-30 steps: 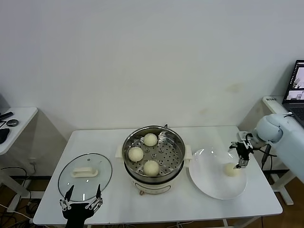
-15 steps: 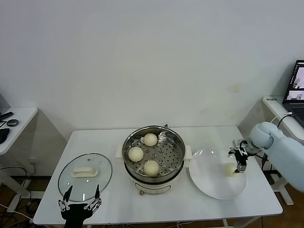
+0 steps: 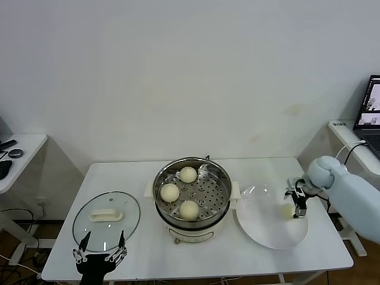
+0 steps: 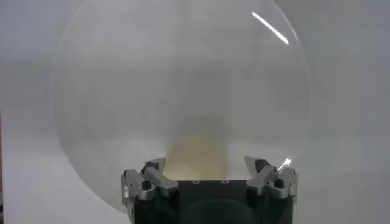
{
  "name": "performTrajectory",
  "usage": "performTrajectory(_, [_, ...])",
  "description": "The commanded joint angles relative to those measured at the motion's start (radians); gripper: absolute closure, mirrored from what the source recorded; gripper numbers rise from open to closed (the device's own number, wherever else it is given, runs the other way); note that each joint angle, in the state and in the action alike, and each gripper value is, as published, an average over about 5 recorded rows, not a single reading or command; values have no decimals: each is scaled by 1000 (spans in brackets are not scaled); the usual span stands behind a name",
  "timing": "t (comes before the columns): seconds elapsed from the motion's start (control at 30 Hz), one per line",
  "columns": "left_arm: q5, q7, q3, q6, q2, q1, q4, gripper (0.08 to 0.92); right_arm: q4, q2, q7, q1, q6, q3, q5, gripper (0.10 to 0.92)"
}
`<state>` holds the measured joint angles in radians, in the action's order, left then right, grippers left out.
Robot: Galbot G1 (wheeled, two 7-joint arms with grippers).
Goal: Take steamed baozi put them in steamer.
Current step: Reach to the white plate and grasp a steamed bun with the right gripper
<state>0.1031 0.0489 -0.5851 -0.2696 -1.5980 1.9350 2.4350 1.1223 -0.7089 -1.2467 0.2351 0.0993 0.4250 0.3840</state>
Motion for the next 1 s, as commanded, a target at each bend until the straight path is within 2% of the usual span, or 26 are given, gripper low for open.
performTrajectory(0.03, [0, 0, -2, 0, 0, 0, 0, 177, -28, -16, 3, 11, -3, 0, 24, 203])
performTrajectory(0.73, [4, 4, 8, 0, -1, 0, 3, 177, -56, -44, 33, 18, 8, -6, 20, 203])
performTrajectory(0.83, [4, 3, 9, 0, -1, -3, 3, 177, -56, -43, 30, 21, 8, -8, 20, 234])
performTrajectory(1.0, [4, 3, 7, 0, -1, -8, 1, 177, -51, -31, 24, 18, 9, -15, 17, 362])
